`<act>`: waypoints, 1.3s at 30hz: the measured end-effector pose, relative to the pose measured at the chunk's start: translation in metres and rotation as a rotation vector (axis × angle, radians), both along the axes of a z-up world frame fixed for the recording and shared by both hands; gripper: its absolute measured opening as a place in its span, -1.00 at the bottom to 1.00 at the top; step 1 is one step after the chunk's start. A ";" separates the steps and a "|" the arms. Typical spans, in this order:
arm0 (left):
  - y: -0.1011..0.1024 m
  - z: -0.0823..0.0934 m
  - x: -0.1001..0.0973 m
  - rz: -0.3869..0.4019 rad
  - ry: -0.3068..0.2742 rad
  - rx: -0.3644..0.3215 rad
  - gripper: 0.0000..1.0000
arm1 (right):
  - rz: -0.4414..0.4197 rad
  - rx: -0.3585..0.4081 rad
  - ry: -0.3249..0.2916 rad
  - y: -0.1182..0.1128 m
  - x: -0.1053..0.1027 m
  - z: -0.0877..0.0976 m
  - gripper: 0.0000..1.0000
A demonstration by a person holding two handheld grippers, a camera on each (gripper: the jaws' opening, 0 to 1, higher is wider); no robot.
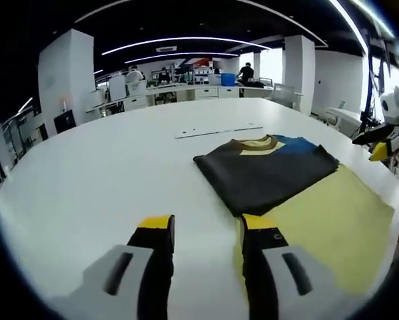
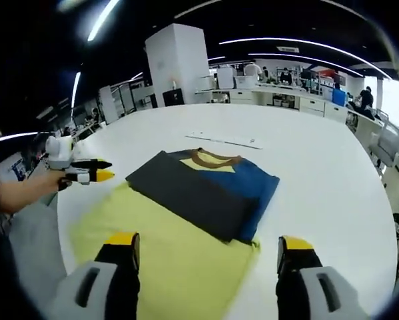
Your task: Fold the garment on the visible template until the final outline fits inside the template.
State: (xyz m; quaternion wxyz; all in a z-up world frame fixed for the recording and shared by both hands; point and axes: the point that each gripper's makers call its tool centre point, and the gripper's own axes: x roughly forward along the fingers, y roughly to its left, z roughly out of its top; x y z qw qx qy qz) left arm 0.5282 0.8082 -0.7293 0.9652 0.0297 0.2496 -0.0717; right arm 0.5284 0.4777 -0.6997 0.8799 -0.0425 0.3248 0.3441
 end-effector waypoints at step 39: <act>-0.028 -0.032 0.015 -0.109 0.071 0.064 -0.97 | 0.032 -0.059 -0.032 -0.015 -0.042 -0.004 0.78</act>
